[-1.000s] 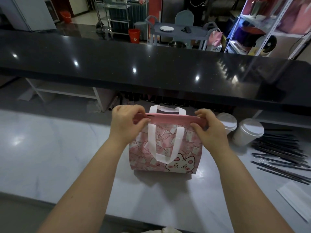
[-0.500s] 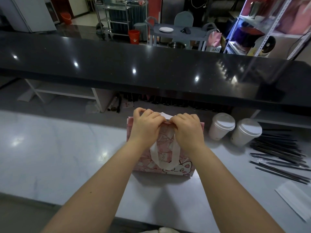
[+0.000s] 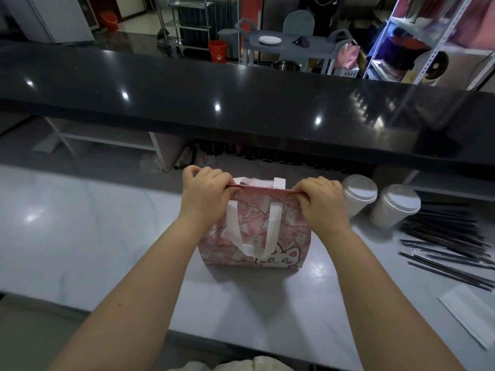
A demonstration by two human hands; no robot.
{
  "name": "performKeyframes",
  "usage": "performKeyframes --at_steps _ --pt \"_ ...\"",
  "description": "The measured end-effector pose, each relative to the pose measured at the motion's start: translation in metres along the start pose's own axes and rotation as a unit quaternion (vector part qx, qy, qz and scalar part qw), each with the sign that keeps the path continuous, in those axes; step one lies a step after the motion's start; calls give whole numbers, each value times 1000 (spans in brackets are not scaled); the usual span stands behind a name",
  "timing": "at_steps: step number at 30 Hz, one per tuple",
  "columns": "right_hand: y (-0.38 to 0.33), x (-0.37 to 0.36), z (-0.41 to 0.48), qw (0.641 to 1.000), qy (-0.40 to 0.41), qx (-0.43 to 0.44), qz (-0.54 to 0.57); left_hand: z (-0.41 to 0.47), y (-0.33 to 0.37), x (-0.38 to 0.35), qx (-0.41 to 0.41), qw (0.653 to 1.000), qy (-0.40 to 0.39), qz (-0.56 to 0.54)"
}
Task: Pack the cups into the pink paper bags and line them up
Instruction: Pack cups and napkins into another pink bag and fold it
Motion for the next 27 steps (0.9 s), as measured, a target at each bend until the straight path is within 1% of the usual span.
performKeyframes --at_steps 5,7,10,12,14,16,18,19,20,21,23,24,25,27 --pt "9 -4 -4 1000 -11 -23 14 -13 -13 8 10 1000 1 -15" --pt "16 -5 -2 999 -17 -40 16 -16 -20 9 30 999 -1 -33" --pt "30 -6 3 994 -36 -88 51 -23 -37 6 74 995 -23 -69" --pt "40 -9 6 986 -53 -128 89 -23 -43 5 81 991 -31 -104" --pt "45 -9 7 979 -52 -153 126 -20 -43 7 81 988 -19 -130" --pt "46 -7 7 976 -37 -155 147 -20 -43 11 84 986 9 -146" --pt "50 -7 3 969 -19 -164 182 -29 -51 12 113 978 50 -165" --pt "54 -10 -1 961 -14 -177 211 -39 -58 11 149 967 77 -191" --pt "60 -16 -7 947 -15 -195 254 -52 -65 8 193 948 103 -231" --pt "66 -23 -14 926 -25 -212 311 -67 -69 1 237 922 122 -281" --pt "77 -42 -36 871 -65 -239 424 -102 -66 -20 308 860 134 -383" --pt "85 -52 -51 851 -82 -252 454 -123 -60 -32 335 835 132 -417" --pt "92 -61 -67 840 -97 -265 464 -146 -54 -43 357 818 125 -434" --pt "104 -79 -99 821 -125 -295 472 -186 -43 -60 395 797 111 -443"
Point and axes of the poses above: each hand's wrist, its own z-axis towards the middle knuckle, its own x-axis out of the back of the hand, y = z × x, the point moved 10 cm from there along z, towards the middle knuckle, and after that the axes turned 13 degrees about -x, right-handed, at the moved point
